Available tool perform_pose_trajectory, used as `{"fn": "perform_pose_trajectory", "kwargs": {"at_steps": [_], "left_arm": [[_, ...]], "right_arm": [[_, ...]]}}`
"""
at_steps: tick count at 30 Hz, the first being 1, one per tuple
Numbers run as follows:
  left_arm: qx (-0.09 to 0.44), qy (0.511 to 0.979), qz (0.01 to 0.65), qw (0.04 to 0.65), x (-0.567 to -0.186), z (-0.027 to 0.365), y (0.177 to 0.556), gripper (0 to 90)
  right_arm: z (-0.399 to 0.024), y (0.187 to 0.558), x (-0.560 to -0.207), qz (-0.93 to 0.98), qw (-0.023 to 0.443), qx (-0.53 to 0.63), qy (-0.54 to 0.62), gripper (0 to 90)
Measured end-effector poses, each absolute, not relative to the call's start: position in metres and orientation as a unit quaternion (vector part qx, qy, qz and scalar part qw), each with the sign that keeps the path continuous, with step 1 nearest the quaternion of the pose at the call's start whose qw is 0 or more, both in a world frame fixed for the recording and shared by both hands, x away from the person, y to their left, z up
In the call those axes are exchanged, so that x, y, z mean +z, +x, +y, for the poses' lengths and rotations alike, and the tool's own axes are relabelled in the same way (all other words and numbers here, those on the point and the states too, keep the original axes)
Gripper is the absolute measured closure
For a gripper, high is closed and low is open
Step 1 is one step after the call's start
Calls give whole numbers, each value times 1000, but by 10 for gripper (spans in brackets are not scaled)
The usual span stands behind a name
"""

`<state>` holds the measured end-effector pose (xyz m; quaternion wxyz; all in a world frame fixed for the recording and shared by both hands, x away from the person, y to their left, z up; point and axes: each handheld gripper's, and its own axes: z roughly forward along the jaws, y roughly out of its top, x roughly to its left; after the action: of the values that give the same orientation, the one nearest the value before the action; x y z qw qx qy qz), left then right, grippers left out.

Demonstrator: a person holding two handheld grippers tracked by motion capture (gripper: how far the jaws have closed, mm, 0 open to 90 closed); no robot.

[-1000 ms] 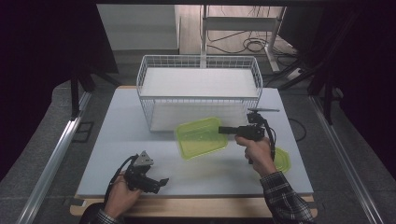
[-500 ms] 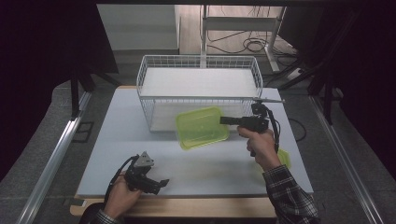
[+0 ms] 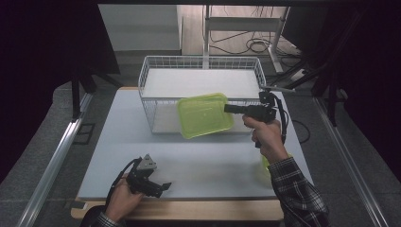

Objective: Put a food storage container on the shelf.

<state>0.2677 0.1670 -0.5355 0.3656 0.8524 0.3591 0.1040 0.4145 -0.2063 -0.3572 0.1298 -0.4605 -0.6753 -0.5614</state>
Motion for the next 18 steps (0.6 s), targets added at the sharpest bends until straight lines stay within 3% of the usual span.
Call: {"fn": "perform_pose_trajectory", "kwargs": {"at_steps": [18], "left_arm": [[115,845,369,370,-534,171,268,10]], "right_arm": [[-201,438,-328,-657,81,-580,-474,802]]}}
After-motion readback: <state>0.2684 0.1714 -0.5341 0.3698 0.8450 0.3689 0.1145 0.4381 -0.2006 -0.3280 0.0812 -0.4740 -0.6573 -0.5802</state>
